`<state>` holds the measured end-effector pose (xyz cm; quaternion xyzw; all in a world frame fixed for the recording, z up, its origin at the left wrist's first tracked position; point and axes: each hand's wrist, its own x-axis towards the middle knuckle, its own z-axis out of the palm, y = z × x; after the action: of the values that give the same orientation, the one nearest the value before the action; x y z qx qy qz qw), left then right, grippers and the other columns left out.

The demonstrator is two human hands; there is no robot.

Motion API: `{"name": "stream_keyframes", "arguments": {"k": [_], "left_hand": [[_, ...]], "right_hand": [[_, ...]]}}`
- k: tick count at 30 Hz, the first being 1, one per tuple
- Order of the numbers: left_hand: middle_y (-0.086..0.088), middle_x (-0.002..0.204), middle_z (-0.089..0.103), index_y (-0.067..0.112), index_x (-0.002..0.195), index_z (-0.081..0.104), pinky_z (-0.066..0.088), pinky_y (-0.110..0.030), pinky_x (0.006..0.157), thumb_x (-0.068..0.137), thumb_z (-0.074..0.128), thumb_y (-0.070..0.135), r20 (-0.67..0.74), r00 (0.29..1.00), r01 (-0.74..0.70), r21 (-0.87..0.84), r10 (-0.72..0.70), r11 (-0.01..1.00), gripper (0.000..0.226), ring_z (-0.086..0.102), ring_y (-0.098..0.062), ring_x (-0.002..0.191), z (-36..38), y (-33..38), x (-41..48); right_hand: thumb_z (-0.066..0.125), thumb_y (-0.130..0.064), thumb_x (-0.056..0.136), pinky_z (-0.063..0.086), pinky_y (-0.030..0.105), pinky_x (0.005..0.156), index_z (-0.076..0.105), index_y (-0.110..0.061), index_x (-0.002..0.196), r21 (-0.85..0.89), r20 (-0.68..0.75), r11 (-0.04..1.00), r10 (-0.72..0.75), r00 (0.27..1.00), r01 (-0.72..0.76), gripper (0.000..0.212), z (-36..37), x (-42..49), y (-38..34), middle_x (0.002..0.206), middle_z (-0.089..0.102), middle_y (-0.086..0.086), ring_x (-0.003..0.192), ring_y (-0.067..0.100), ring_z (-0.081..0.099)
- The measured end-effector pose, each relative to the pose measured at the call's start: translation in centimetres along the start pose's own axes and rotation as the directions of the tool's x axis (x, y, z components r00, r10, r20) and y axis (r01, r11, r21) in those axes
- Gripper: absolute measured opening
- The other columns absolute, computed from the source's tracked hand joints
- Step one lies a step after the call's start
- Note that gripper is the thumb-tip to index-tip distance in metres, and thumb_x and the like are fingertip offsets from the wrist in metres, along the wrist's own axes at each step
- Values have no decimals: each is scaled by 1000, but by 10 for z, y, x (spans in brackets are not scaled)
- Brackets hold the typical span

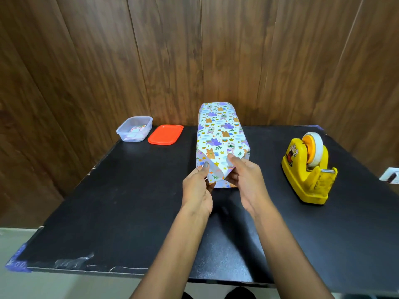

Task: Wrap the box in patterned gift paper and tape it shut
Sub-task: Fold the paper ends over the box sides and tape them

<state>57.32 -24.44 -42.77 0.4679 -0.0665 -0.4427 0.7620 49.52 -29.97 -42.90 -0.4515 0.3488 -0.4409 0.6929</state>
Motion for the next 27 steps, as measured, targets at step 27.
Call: {"name": "stream_keyframes", "arguments": {"k": [27], "left_hand": [[-1,77,63,14,74,61,44,-23,56,88,51,5,-82,994,-62,123,73,990,19,60,-18,75,7,1,13]], "right_hand": [[53,-40,91,30,36,92,60,-12,98,-942,102,184,-638,763,280,30,-11,26,-35,112,53,6,114,24,42]]}}
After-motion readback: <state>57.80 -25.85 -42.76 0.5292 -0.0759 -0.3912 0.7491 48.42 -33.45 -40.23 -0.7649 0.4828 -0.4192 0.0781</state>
